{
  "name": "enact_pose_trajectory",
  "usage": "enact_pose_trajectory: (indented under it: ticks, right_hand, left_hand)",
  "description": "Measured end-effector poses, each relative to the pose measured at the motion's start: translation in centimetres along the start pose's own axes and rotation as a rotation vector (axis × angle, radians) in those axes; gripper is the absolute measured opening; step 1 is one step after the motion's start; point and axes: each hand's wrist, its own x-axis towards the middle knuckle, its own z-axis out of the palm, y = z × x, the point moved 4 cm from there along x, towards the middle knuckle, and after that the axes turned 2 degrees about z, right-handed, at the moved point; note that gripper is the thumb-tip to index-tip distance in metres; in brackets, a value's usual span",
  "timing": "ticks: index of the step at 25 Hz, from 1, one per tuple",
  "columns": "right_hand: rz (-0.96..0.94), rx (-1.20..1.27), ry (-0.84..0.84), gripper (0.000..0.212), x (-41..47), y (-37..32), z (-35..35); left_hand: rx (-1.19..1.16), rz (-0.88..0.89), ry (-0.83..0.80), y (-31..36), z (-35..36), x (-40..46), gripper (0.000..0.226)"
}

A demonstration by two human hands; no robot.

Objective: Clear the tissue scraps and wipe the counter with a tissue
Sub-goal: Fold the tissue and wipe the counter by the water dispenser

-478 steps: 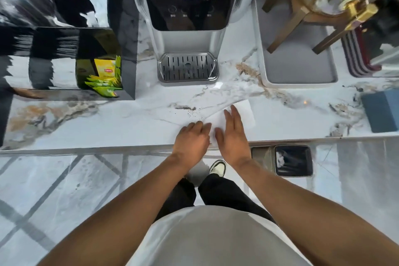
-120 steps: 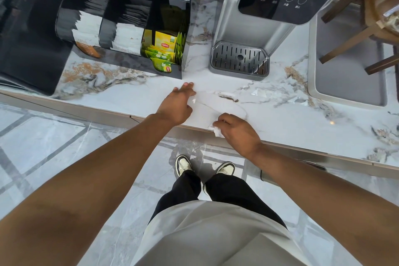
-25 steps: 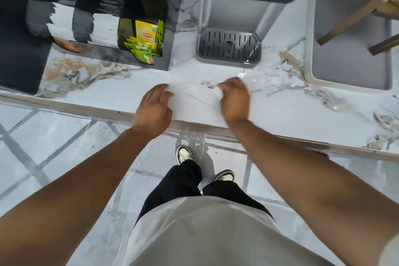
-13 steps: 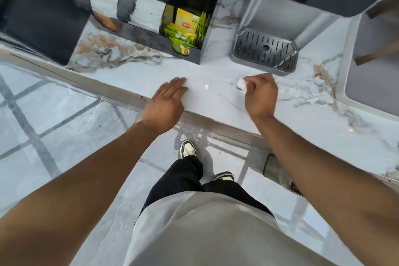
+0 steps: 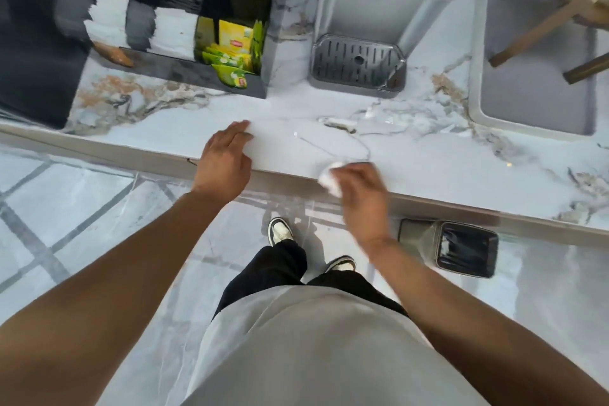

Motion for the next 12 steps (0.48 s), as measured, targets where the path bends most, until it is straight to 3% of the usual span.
enact_pose_trajectory:
  ticks: [2, 5, 8, 12]
  right_hand:
    - [0.234, -0.190, 0.218, 0.022, 1.0, 5.5, -6.6]
    - [0.442, -0.270, 0.258, 0.022, 1.4, 8.0, -8.0]
    - [0.231, -0.223, 0.118, 0.024, 2.3, 2.8, -0.8]
    - [-0.109, -0.156, -0.251, 0.031, 3.5, -5.5, 9.7]
  left_hand:
    - [-0.023, -0.049, 0.045, 0.7, 0.6, -0.1, 0.040]
    - [-0.007, -0.123, 0.074, 1.7, 1.2, 0.3, 0.040]
    - [0.001, -0.136, 0.046, 2.0, 1.4, 0.3, 0.043]
    - [-0.096, -0.136, -0.064, 0.8, 0.7, 0.0, 0.054]
